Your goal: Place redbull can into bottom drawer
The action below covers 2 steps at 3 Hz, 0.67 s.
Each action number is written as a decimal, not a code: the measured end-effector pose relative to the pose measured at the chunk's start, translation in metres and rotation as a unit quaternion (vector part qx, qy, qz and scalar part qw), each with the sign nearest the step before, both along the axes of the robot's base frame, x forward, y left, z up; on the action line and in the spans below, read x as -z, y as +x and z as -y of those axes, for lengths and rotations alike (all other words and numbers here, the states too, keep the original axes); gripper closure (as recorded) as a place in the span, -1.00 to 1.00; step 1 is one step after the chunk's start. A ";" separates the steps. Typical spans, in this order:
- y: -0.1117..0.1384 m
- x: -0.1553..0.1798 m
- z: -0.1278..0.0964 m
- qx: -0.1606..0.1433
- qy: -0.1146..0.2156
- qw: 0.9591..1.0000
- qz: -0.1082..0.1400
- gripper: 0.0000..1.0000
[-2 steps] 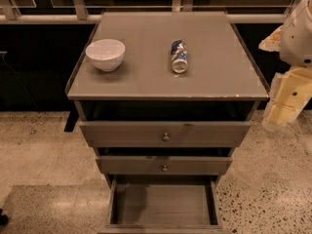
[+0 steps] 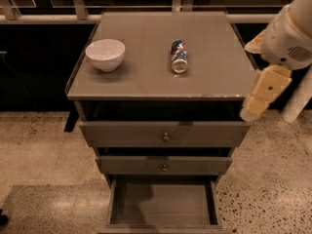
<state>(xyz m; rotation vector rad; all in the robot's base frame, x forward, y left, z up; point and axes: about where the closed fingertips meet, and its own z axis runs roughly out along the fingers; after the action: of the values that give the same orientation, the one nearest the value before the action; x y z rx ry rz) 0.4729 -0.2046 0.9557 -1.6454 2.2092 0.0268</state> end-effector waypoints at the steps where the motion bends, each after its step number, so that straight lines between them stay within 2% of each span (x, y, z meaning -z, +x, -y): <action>1: 0.064 0.034 -0.029 0.017 0.058 0.998 -0.014 -1.00; 2: 0.131 0.060 -0.063 0.028 0.094 0.995 -0.027 -1.00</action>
Offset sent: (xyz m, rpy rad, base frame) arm 0.2089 0.1013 -0.0797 0.2587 0.0657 -0.0907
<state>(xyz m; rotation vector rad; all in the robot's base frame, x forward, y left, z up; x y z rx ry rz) 0.6036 -0.1415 0.8956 -1.4971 2.2160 0.2572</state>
